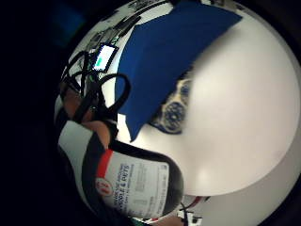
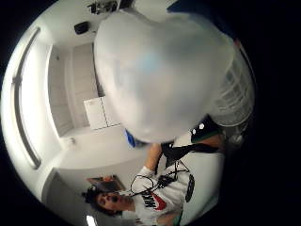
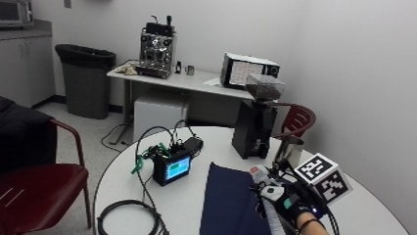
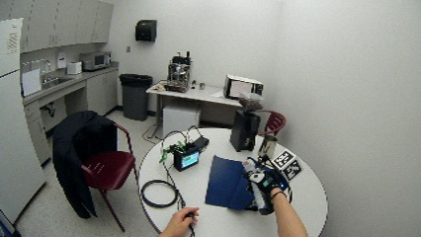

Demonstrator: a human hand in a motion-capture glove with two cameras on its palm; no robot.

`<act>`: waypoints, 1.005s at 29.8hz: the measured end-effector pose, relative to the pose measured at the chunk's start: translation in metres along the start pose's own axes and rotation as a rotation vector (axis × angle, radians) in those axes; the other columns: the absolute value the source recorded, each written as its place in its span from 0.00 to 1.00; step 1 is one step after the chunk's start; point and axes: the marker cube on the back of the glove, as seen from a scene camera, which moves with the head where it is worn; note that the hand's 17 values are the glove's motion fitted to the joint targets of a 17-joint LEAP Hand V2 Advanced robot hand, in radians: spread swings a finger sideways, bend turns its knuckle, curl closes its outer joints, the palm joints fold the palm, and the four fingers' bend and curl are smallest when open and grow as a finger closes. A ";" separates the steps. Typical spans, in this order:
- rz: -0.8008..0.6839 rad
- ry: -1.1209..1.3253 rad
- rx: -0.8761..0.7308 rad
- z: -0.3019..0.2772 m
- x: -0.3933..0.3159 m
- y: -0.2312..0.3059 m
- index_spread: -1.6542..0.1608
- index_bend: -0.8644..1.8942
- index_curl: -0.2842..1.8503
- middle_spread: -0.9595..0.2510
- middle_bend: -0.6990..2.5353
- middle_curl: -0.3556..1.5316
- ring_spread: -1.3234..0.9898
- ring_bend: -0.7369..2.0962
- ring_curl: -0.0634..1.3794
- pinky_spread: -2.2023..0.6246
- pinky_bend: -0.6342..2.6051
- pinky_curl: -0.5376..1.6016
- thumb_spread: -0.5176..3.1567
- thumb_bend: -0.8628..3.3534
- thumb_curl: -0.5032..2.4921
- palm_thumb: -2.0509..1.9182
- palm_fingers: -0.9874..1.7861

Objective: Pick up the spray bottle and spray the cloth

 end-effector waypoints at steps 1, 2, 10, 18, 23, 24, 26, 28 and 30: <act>-0.039 -0.026 0.027 0.003 -0.006 0.001 0.83 0.36 0.30 0.75 0.40 0.43 0.53 0.51 0.34 0.78 0.30 0.42 0.46 0.20 0.31 0.72 0.80; -0.082 -0.052 0.057 0.006 -0.015 0.002 0.83 0.36 0.30 0.75 0.40 0.43 0.54 0.51 0.34 0.78 0.29 0.42 0.46 0.20 0.31 0.72 0.80; -0.317 -0.237 0.158 0.036 -0.067 -0.001 0.81 0.38 0.31 0.75 0.37 0.42 0.54 0.47 0.32 0.79 0.28 0.42 0.46 0.20 0.30 0.71 0.75; -0.328 -0.345 0.173 0.084 -0.045 -0.020 0.79 0.38 0.32 0.73 0.33 0.40 0.53 0.42 0.30 0.80 0.25 0.41 0.46 0.20 0.29 0.71 0.71; -0.307 -0.400 0.200 0.094 -0.033 -0.022 0.78 0.37 0.32 0.72 0.32 0.40 0.53 0.40 0.29 0.81 0.24 0.40 0.46 0.20 0.28 0.70 0.71; -0.309 -0.400 0.202 0.095 -0.034 -0.023 0.78 0.37 0.32 0.72 0.32 0.40 0.53 0.40 0.29 0.81 0.24 0.40 0.46 0.20 0.28 0.70 0.71; -0.317 -0.394 0.202 0.097 -0.038 -0.025 0.77 0.37 0.32 0.72 0.32 0.40 0.53 0.40 0.29 0.81 0.24 0.40 0.46 0.20 0.28 0.71 0.71; -0.329 -0.389 0.200 0.100 -0.041 -0.026 0.77 0.37 0.32 0.72 0.32 0.40 0.53 0.40 0.29 0.81 0.24 0.40 0.46 0.20 0.28 0.71 0.71; -0.344 -0.397 0.196 0.101 -0.043 -0.027 0.77 0.37 0.32 0.72 0.32 0.40 0.53 0.40 0.29 0.82 0.24 0.39 0.45 0.20 0.28 0.71 0.71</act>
